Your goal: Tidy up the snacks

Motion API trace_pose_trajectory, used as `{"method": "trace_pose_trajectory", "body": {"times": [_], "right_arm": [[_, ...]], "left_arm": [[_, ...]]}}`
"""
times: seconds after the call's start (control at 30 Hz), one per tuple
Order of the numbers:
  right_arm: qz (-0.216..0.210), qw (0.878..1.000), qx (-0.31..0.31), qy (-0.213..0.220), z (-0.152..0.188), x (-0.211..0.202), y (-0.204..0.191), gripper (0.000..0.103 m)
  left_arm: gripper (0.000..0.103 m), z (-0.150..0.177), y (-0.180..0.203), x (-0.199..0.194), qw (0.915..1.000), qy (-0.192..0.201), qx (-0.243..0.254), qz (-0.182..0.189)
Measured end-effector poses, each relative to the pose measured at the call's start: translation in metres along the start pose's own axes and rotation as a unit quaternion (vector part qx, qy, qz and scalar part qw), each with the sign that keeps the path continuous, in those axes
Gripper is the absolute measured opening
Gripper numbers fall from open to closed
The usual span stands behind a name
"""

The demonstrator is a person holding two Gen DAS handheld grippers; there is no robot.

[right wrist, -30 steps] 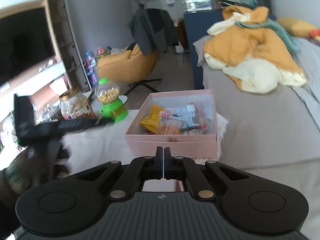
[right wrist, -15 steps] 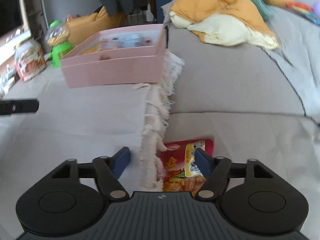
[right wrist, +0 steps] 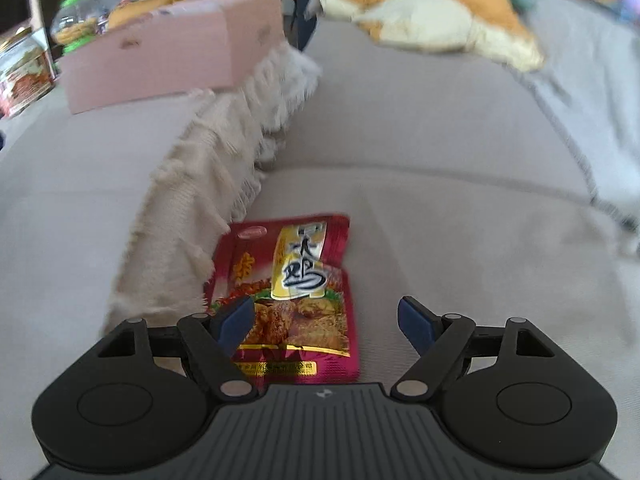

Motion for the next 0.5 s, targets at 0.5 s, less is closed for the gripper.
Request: {"method": "trace_pose_trajectory", "body": {"times": [0.5], "right_arm": [[-0.003,0.999,-0.041,0.011,-0.033,0.029,-0.025,0.055]], "left_arm": [[0.057,0.007,-0.007,0.008,0.9996,-0.021,-0.003,-0.019]]}}
Point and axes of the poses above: each gripper's, at about its wrist camera, not at the fingertips, and x roughly the way its jaws point, y to its right, z to its underside, the point moved 9 cm from there along x, roughly the way its jaws point, and after that the axes turned 5 degrees about z, right-handed, at the moved point
